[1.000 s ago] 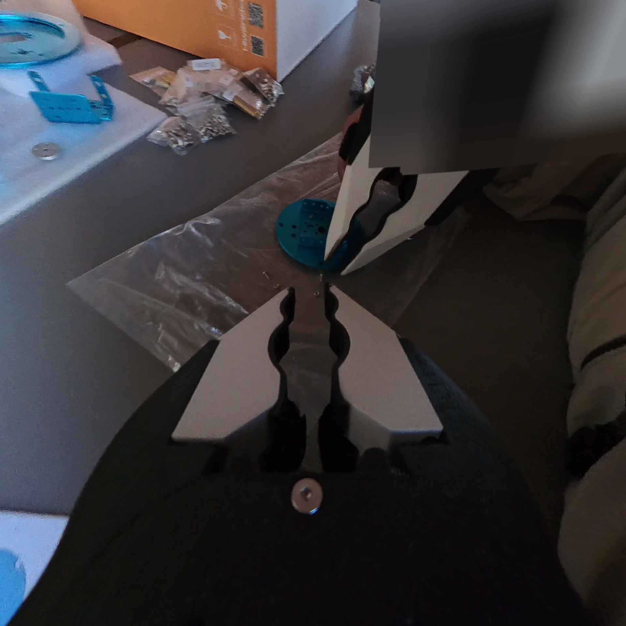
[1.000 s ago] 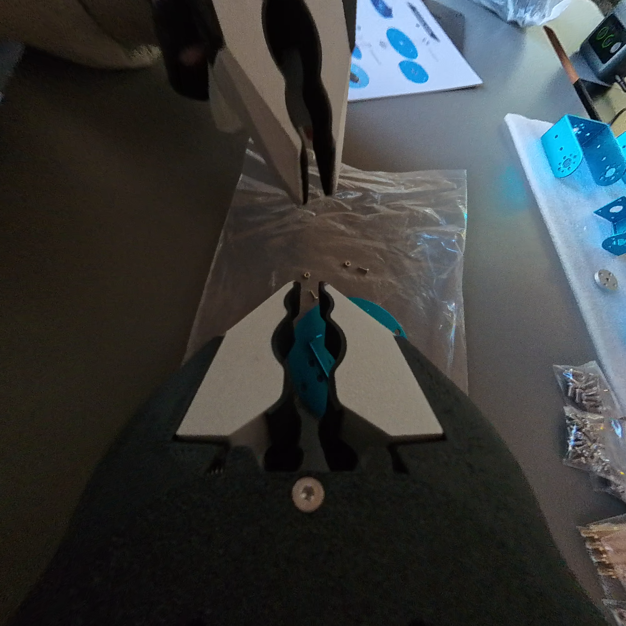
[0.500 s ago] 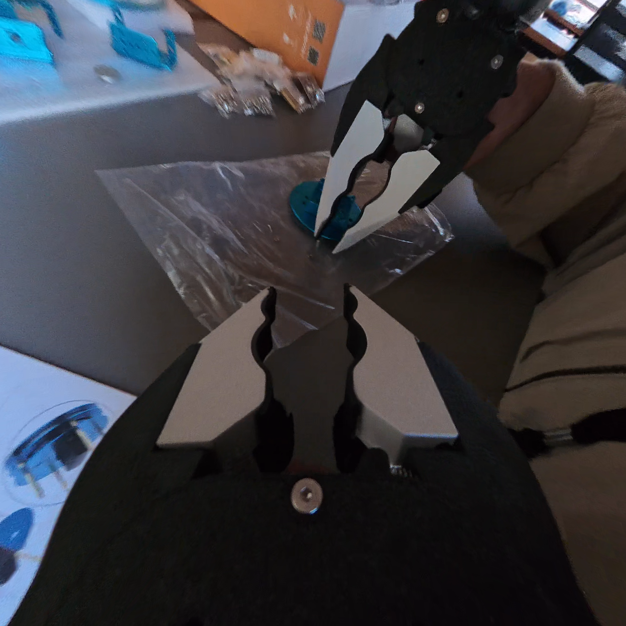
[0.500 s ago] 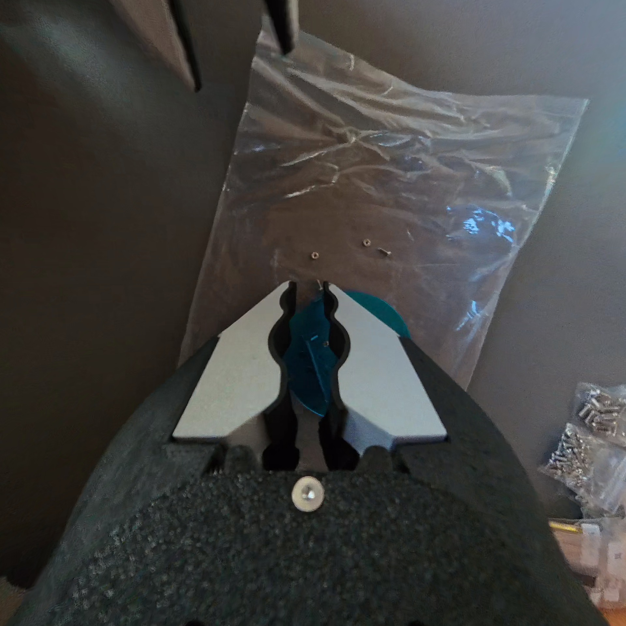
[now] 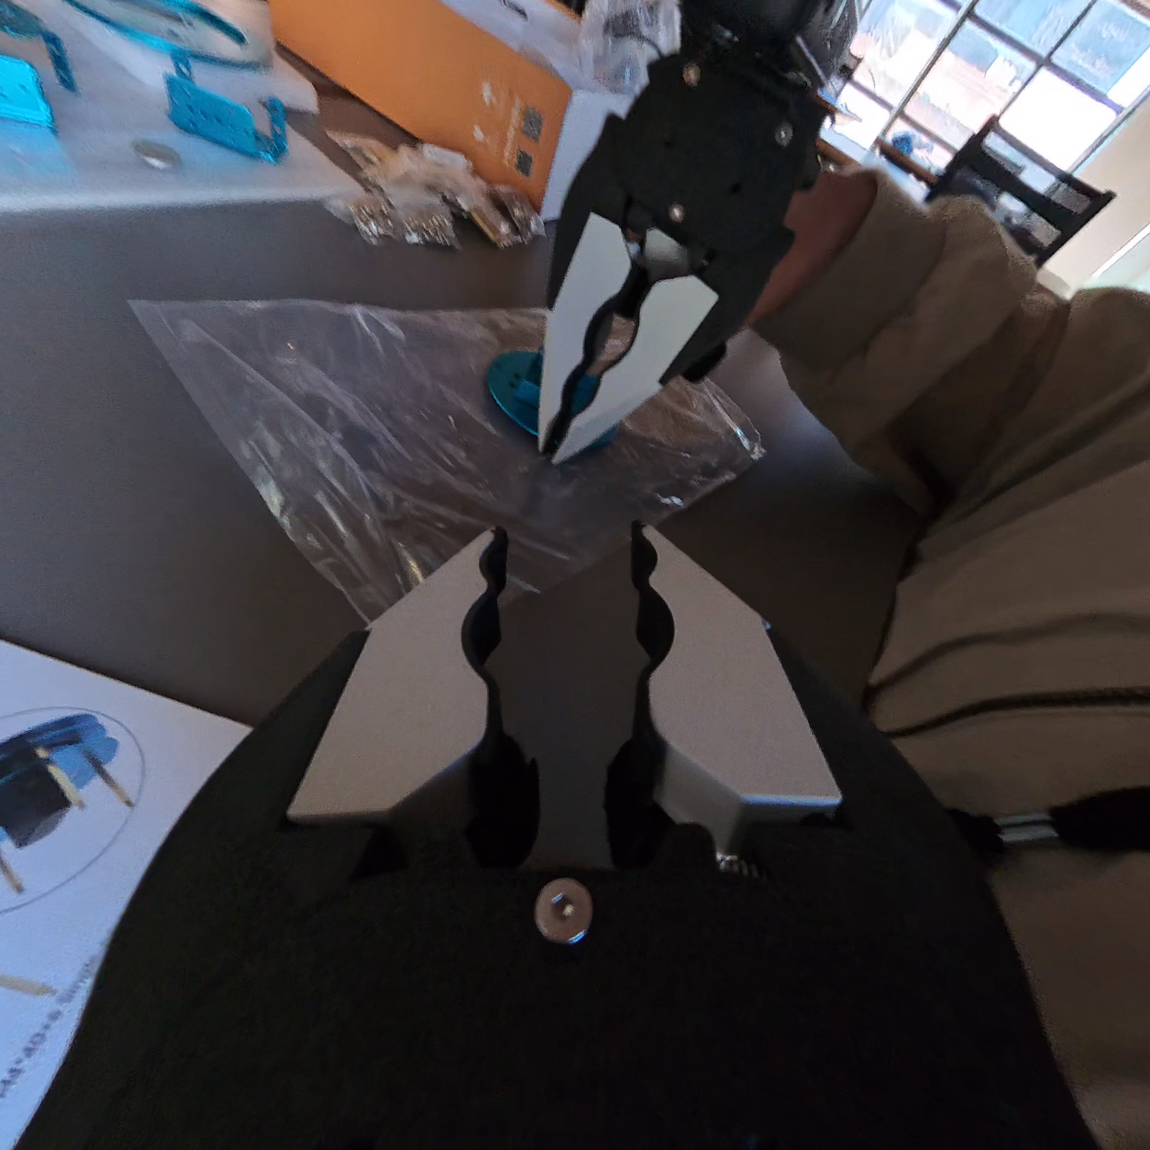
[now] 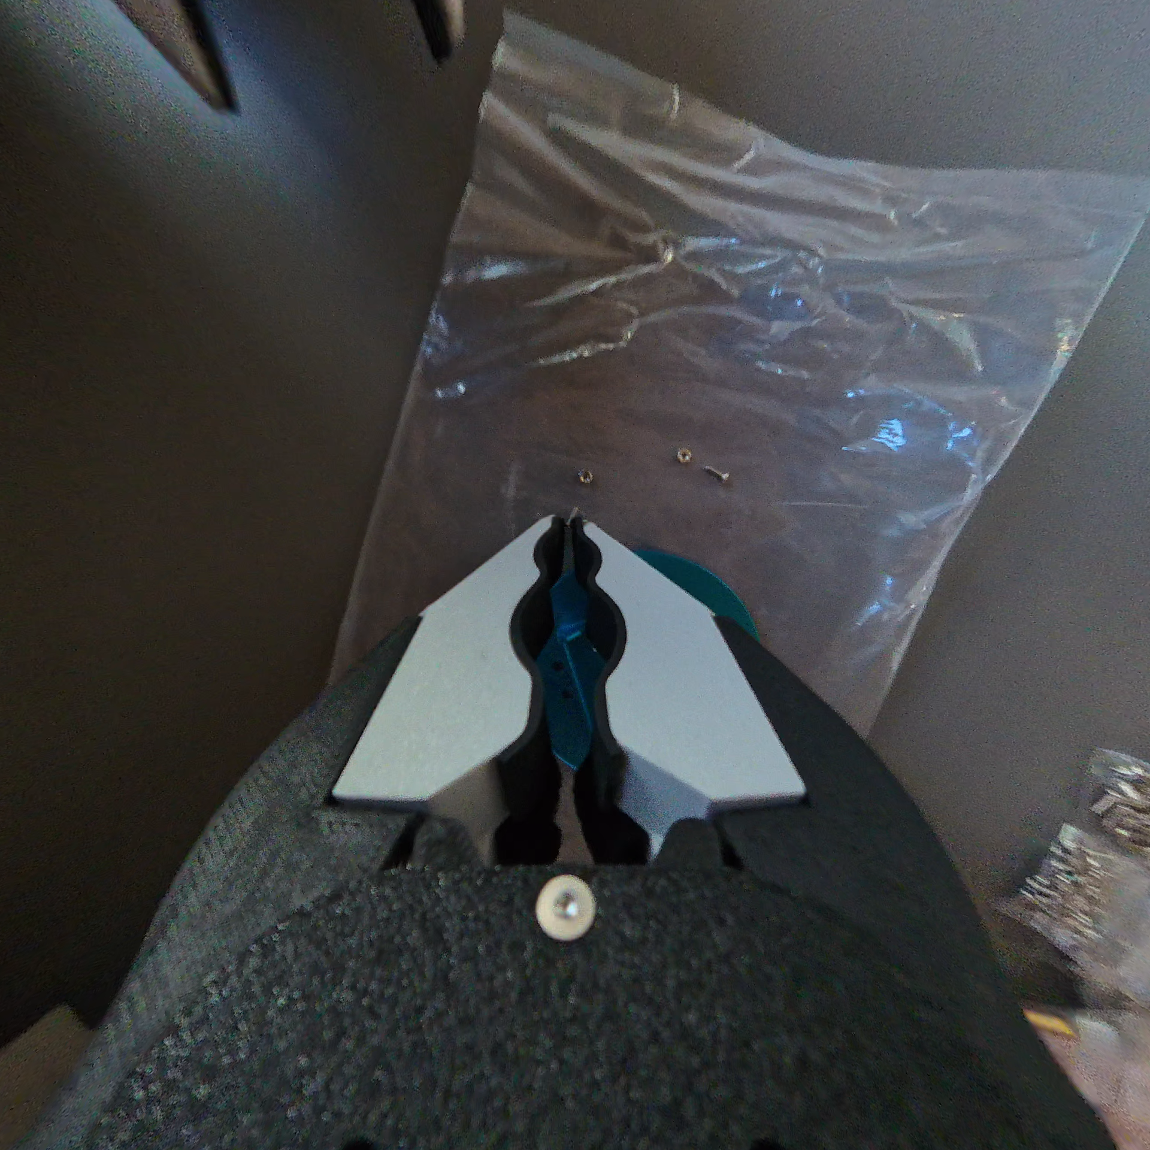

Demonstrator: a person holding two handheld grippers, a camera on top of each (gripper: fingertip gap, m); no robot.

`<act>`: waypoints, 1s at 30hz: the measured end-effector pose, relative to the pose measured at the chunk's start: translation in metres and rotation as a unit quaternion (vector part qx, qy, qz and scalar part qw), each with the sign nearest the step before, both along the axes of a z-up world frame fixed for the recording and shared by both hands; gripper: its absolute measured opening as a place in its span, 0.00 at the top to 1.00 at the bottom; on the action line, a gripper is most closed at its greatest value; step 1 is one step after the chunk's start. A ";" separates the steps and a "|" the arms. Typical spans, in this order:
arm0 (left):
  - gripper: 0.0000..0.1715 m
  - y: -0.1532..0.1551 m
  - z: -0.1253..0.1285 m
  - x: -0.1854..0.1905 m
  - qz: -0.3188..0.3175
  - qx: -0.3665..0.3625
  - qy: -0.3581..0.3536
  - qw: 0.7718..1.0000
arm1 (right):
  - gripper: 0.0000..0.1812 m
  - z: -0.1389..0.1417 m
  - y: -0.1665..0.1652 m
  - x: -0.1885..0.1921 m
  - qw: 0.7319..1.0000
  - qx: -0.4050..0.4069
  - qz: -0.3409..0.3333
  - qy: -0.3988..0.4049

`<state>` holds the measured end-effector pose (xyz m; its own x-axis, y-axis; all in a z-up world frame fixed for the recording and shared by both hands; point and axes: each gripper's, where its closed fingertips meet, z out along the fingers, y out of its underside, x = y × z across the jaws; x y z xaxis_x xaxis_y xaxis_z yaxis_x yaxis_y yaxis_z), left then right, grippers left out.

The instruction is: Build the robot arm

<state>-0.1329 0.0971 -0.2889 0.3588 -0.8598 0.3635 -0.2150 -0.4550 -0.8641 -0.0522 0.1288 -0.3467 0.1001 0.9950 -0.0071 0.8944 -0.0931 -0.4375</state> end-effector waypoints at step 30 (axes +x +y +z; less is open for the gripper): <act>1.00 0.031 0.045 0.057 0.031 -0.032 -0.210 0.977 | 0.99 0.094 -0.003 -0.032 0.874 -0.098 -0.130 0.458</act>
<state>-0.0762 0.1277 -0.2444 0.2165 -0.8119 0.5422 0.1817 -0.5121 -0.8395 -0.0842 0.1257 -0.2528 0.1859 0.9098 -0.3712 0.1153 -0.3953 -0.9113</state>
